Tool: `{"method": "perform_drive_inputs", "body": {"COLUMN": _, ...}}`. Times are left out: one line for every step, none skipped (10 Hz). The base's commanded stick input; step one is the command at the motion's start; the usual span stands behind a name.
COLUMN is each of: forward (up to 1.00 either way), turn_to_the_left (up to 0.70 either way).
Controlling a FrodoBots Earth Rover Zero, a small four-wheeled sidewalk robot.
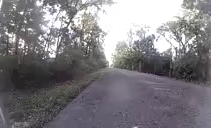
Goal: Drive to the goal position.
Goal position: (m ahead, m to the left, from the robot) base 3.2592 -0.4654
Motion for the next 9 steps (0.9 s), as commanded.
{"method": "perform_drive_inputs", "body": {"forward": 0.05, "turn_to_the_left": 0.0}}
{"method": "perform_drive_inputs", "body": {"forward": 0.05, "turn_to_the_left": 0.0}}
{"method": "perform_drive_inputs", "body": {"forward": 0.05, "turn_to_the_left": 0.0}}
{"method": "perform_drive_inputs", "body": {"forward": 0.05, "turn_to_the_left": 0.0}}
{"method": "perform_drive_inputs", "body": {"forward": 0.05, "turn_to_the_left": 0.0}}
{"method": "perform_drive_inputs", "body": {"forward": 0.05, "turn_to_the_left": 0.0}}
{"method": "perform_drive_inputs", "body": {"forward": 0.05, "turn_to_the_left": 0.0}}
{"method": "perform_drive_inputs", "body": {"forward": 0.05, "turn_to_the_left": 0.0}}
{"method": "perform_drive_inputs", "body": {"forward": 0.05, "turn_to_the_left": 0.0}}
